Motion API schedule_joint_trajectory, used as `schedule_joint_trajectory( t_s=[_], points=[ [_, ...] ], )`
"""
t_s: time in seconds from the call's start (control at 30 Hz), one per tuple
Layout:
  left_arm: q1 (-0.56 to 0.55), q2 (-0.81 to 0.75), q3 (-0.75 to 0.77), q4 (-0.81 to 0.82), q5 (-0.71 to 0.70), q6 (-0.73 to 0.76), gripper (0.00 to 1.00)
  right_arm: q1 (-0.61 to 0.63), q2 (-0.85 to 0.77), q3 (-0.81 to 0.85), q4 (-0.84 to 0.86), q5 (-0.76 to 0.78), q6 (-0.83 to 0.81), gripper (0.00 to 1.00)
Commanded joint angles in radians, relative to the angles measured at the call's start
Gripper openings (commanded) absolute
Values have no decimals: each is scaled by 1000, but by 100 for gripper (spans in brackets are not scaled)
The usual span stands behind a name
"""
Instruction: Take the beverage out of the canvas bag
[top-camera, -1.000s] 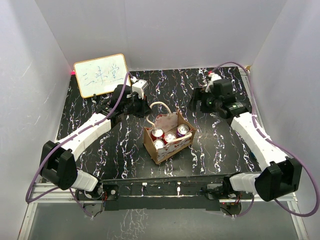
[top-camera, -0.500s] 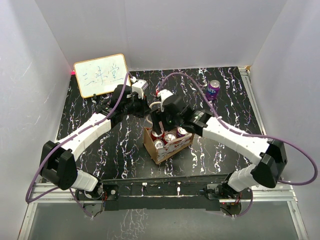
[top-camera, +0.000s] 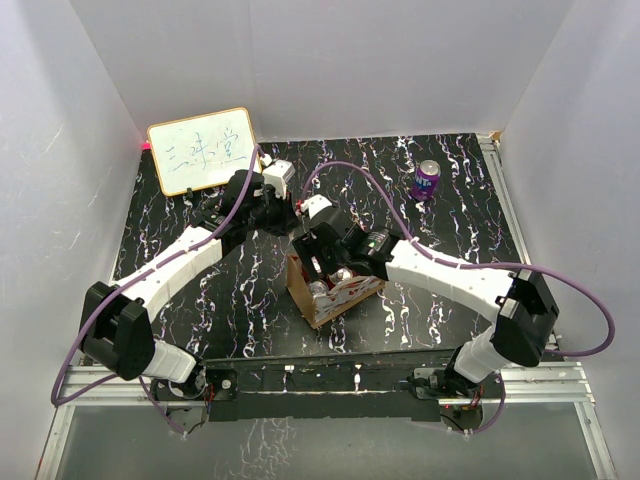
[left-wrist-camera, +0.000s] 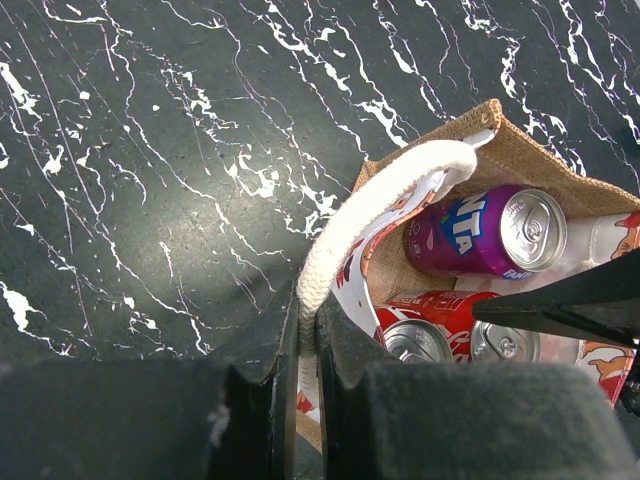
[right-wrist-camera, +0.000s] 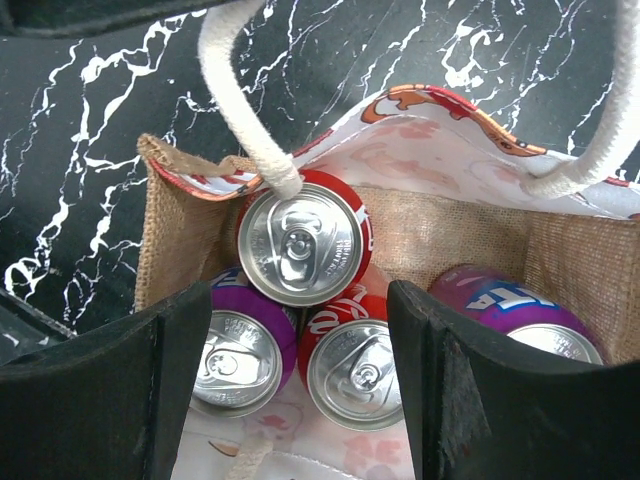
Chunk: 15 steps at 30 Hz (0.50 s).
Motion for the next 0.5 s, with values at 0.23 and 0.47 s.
schedule_joint_trajectory(
  t_s=[0.23, 0.47],
  points=[
    [-4, -18, 26, -29, -5, 12, 0, 12, 26, -9, 60, 46, -13, 72],
    [-4, -13, 25, -30, -13, 13, 0, 47, 82, 13, 49, 77, -13, 78]
  ],
)
